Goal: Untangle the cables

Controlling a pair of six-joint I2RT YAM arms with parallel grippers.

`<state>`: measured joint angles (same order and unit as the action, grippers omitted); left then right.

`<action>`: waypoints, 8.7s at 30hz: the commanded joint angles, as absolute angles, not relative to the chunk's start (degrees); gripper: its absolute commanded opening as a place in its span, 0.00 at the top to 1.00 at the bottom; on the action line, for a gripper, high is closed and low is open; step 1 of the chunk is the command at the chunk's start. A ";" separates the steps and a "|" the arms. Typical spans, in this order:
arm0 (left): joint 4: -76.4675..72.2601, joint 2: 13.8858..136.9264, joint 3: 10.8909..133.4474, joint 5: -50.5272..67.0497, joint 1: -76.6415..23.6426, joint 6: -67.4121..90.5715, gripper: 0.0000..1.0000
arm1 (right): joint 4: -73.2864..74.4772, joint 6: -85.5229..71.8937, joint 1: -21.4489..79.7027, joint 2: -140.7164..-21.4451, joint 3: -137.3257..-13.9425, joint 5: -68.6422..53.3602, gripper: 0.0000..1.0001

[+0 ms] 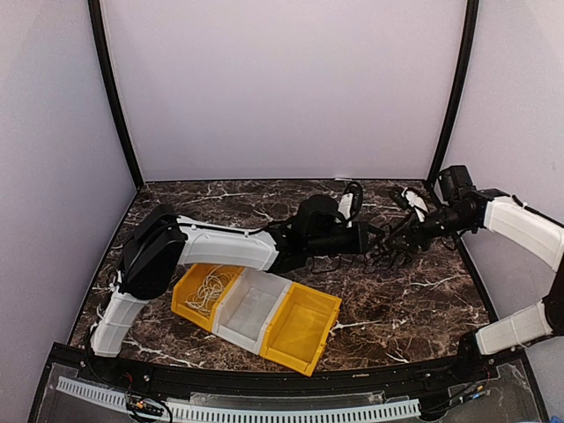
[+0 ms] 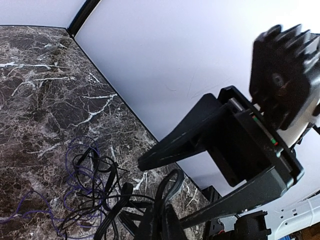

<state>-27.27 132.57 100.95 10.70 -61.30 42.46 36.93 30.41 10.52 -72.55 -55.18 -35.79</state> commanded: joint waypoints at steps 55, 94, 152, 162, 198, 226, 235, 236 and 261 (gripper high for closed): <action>-15.09 73.38 67.80 -15.17 -61.08 12.99 1.00 | 24.28 28.76 4.89 -85.33 -52.94 -28.21 0.77; -25.07 80.06 72.10 -21.65 -61.00 10.16 1.00 | 23.38 29.16 33.75 -124.78 -89.08 -37.22 0.54; 4.25 63.90 84.43 -13.90 -61.00 15.86 1.00 | 20.53 30.51 14.62 -74.79 -46.68 -29.78 0.39; 1.89 61.68 78.83 -11.88 -61.00 20.71 1.00 | 20.20 30.89 14.60 -78.31 -46.54 -30.72 0.38; 0.22 63.76 77.47 -4.98 -61.00 22.64 1.00 | 20.41 32.11 14.59 -82.38 -46.49 -29.66 0.37; -10.55 69.92 66.71 16.94 -62.25 33.23 1.00 | 21.32 32.65 14.59 -85.46 -47.28 -30.05 0.36; -7.35 74.12 70.74 15.09 -63.17 29.77 1.00 | 21.63 32.78 14.59 -85.21 -46.95 -30.54 0.35; -6.45 73.13 70.74 14.45 -63.18 29.21 1.00 | 21.62 32.86 14.59 -85.37 -46.98 -30.58 0.35; 10.57 60.69 60.19 -10.42 -63.16 22.43 1.00 | 23.48 33.40 14.60 -88.89 -48.42 -32.17 0.33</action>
